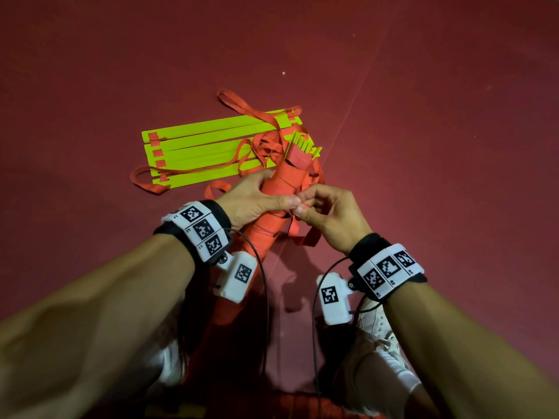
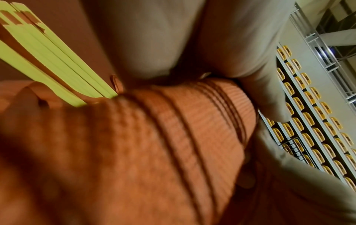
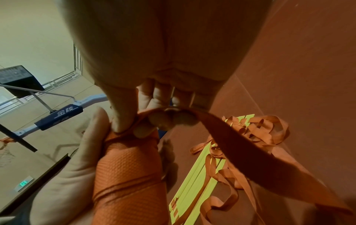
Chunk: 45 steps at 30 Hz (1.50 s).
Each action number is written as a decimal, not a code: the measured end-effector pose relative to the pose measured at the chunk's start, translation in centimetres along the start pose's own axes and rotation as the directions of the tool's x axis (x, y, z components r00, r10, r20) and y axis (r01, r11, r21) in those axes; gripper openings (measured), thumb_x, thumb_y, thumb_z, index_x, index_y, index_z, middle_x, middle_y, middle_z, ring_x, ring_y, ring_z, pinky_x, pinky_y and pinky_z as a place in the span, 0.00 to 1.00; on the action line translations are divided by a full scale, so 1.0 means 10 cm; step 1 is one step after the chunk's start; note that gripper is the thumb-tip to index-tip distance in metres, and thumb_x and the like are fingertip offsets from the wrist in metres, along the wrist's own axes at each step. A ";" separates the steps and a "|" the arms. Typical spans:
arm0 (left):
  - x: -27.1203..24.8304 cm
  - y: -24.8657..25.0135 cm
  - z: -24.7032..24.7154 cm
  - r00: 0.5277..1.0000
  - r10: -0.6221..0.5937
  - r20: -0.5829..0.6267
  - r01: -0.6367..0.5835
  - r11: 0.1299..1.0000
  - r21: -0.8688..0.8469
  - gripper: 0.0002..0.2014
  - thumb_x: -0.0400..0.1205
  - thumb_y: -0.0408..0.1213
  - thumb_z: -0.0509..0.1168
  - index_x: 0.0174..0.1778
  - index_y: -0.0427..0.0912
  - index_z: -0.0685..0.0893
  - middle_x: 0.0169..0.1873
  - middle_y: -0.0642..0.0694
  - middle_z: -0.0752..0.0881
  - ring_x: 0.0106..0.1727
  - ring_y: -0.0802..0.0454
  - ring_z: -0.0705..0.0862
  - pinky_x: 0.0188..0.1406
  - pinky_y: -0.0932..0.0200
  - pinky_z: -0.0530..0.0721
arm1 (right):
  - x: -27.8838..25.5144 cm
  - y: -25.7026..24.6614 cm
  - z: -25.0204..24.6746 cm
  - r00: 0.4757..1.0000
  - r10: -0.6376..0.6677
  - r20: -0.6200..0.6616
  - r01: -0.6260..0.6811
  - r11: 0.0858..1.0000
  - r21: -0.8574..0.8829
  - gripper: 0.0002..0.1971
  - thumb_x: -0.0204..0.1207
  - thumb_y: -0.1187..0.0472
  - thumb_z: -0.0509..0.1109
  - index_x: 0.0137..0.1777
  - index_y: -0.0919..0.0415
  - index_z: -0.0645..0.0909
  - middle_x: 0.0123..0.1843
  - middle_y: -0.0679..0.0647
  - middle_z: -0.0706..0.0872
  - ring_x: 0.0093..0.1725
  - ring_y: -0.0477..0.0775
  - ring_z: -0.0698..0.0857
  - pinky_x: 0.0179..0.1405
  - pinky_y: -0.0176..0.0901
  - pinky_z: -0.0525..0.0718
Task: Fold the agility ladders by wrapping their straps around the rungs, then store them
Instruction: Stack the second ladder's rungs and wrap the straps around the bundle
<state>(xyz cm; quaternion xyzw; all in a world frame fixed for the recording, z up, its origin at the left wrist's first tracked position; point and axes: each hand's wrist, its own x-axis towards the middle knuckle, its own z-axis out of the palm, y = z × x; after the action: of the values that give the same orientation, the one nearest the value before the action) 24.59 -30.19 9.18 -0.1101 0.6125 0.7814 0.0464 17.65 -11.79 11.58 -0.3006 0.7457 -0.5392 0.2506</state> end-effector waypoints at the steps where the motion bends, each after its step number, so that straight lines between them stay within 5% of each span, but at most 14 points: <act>1: 0.00 0.01 -0.02 1.000 0.005 0.000 -0.005 1.000 0.004 0.43 0.58 0.48 0.85 0.68 0.35 0.80 0.52 0.41 0.92 0.51 0.45 0.91 0.55 0.45 0.89 | 0.00 0.00 -0.01 1.000 -0.001 0.018 0.001 1.000 -0.002 0.05 0.77 0.64 0.76 0.49 0.64 0.85 0.35 0.47 0.89 0.36 0.45 0.86 0.40 0.40 0.81; 4: -0.03 0.05 -0.04 1.000 0.019 -0.007 -0.019 0.999 0.029 0.34 0.60 0.48 0.82 0.62 0.40 0.85 0.49 0.46 0.93 0.50 0.48 0.91 0.54 0.47 0.90 | 0.01 0.04 -0.01 1.000 0.007 -0.004 -0.007 1.000 -0.016 0.03 0.77 0.63 0.77 0.47 0.61 0.86 0.35 0.47 0.88 0.35 0.46 0.84 0.39 0.43 0.81; 8: -0.03 0.05 -0.07 1.000 0.025 -0.019 -0.025 0.999 0.020 0.27 0.60 0.48 0.82 0.53 0.42 0.90 0.48 0.40 0.92 0.48 0.44 0.89 0.56 0.44 0.88 | 0.03 0.06 0.03 0.997 0.052 -0.062 -0.057 0.996 -0.068 0.11 0.74 0.53 0.79 0.44 0.60 0.85 0.34 0.54 0.87 0.32 0.51 0.79 0.32 0.47 0.78; 14: 0.00 0.04 -0.07 0.998 0.017 -0.064 -0.020 0.999 -0.041 0.31 0.57 0.47 0.81 0.56 0.41 0.89 0.45 0.44 0.93 0.45 0.50 0.91 0.48 0.55 0.88 | -0.01 0.02 0.08 0.993 0.118 -0.022 -0.120 0.983 -0.138 0.23 0.73 0.39 0.71 0.42 0.62 0.83 0.28 0.46 0.82 0.23 0.43 0.76 0.19 0.32 0.71; 17: 0.00 0.01 -0.05 0.996 0.021 -0.083 -0.029 0.995 -0.094 0.32 0.61 0.43 0.78 0.61 0.33 0.87 0.46 0.39 0.92 0.44 0.48 0.90 0.46 0.55 0.88 | 0.02 0.00 0.10 0.993 0.106 -0.054 -0.115 0.976 -0.187 0.25 0.74 0.38 0.73 0.39 0.63 0.81 0.25 0.48 0.81 0.22 0.44 0.75 0.21 0.38 0.72; 19: -0.02 0.02 -0.02 0.996 0.012 -0.085 -0.025 0.988 -0.154 0.22 0.68 0.37 0.72 0.57 0.33 0.87 0.42 0.40 0.91 0.39 0.50 0.88 0.41 0.59 0.88 | 0.03 -0.01 0.10 0.991 0.083 -0.105 -0.102 0.975 -0.196 0.29 0.69 0.33 0.76 0.37 0.62 0.80 0.28 0.57 0.83 0.27 0.49 0.77 0.26 0.45 0.74; 21: -0.03 0.03 0.02 0.997 -0.003 -0.081 -0.015 0.974 -0.225 0.15 0.71 0.35 0.65 0.51 0.34 0.86 0.36 0.43 0.89 0.34 0.53 0.85 0.36 0.62 0.85 | 0.04 -0.04 0.11 0.987 0.037 -0.154 -0.075 0.965 -0.251 0.30 0.66 0.34 0.79 0.35 0.64 0.79 0.25 0.54 0.79 0.27 0.46 0.74 0.27 0.45 0.72; 25: -0.05 0.03 0.05 0.999 -0.007 -0.036 -0.003 0.965 -0.262 0.19 0.74 0.35 0.69 0.60 0.32 0.83 0.44 0.39 0.89 0.40 0.49 0.88 0.41 0.58 0.89 | 0.04 -0.05 0.10 0.981 -0.014 -0.193 -0.053 0.939 -0.338 0.26 0.68 0.39 0.80 0.32 0.63 0.77 0.22 0.42 0.71 0.24 0.42 0.68 0.26 0.38 0.66; 28: -0.04 0.01 0.00 0.999 0.031 -0.010 -0.032 0.977 -0.209 0.18 0.73 0.31 0.76 0.59 0.39 0.84 0.45 0.45 0.91 0.43 0.53 0.90 0.43 0.58 0.89 | 0.03 -0.01 0.09 0.992 0.008 -0.126 -0.039 0.969 -0.243 0.21 0.69 0.39 0.78 0.35 0.58 0.81 0.26 0.47 0.81 0.29 0.47 0.78 0.31 0.50 0.76; 31: -0.02 0.01 -0.08 0.999 0.026 -0.026 -0.031 0.975 -0.221 0.27 0.66 0.39 0.84 0.59 0.40 0.85 0.47 0.45 0.92 0.45 0.52 0.91 0.46 0.56 0.89 | 0.01 0.03 0.08 0.999 0.003 -0.048 -0.011 0.984 -0.177 0.10 0.76 0.53 0.75 0.42 0.59 0.84 0.33 0.45 0.86 0.36 0.54 0.85 0.42 0.55 0.83; 34: -0.01 0.00 -0.13 0.999 0.029 -0.038 -0.037 0.973 -0.227 0.46 0.48 0.55 0.90 0.61 0.40 0.85 0.46 0.46 0.93 0.46 0.52 0.91 0.47 0.56 0.90 | -0.01 0.04 0.08 1.000 0.013 -0.012 -0.014 0.995 -0.098 0.03 0.81 0.63 0.72 0.45 0.60 0.83 0.37 0.50 0.87 0.32 0.40 0.82 0.35 0.36 0.79; 37: -0.01 -0.03 -0.14 0.999 0.035 -0.042 -0.045 0.966 -0.254 0.50 0.48 0.56 0.90 0.64 0.38 0.82 0.46 0.43 0.92 0.44 0.50 0.92 0.47 0.54 0.91 | -0.03 0.00 0.13 0.994 0.108 0.024 -0.108 0.994 -0.004 0.05 0.84 0.61 0.69 0.46 0.59 0.82 0.40 0.59 0.84 0.25 0.37 0.76 0.25 0.32 0.74; 42: -0.01 -0.06 -0.15 0.999 0.025 -0.043 -0.034 0.974 -0.225 0.35 0.61 0.51 0.87 0.60 0.41 0.85 0.45 0.44 0.93 0.44 0.49 0.91 0.46 0.54 0.90 | -0.05 -0.04 0.15 0.994 0.103 0.040 -0.103 0.995 -0.004 0.14 0.84 0.60 0.69 0.40 0.69 0.81 0.30 0.47 0.81 0.23 0.39 0.73 0.24 0.30 0.71; 45: -0.04 -0.01 -0.08 0.999 0.015 -0.028 -0.019 0.985 -0.174 0.15 0.77 0.41 0.74 0.59 0.43 0.85 0.44 0.48 0.92 0.45 0.53 0.90 0.48 0.56 0.88 | -0.04 -0.01 0.13 0.996 0.068 -0.056 -0.072 0.995 -0.072 0.19 0.79 0.55 0.75 0.33 0.68 0.80 0.24 0.48 0.79 0.24 0.45 0.72 0.26 0.38 0.70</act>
<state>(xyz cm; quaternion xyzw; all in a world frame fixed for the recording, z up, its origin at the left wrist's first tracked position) 25.09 -30.92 8.97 -0.1189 0.5435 0.8307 0.0217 18.90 -12.39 11.31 -0.2687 0.7817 -0.5099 0.2382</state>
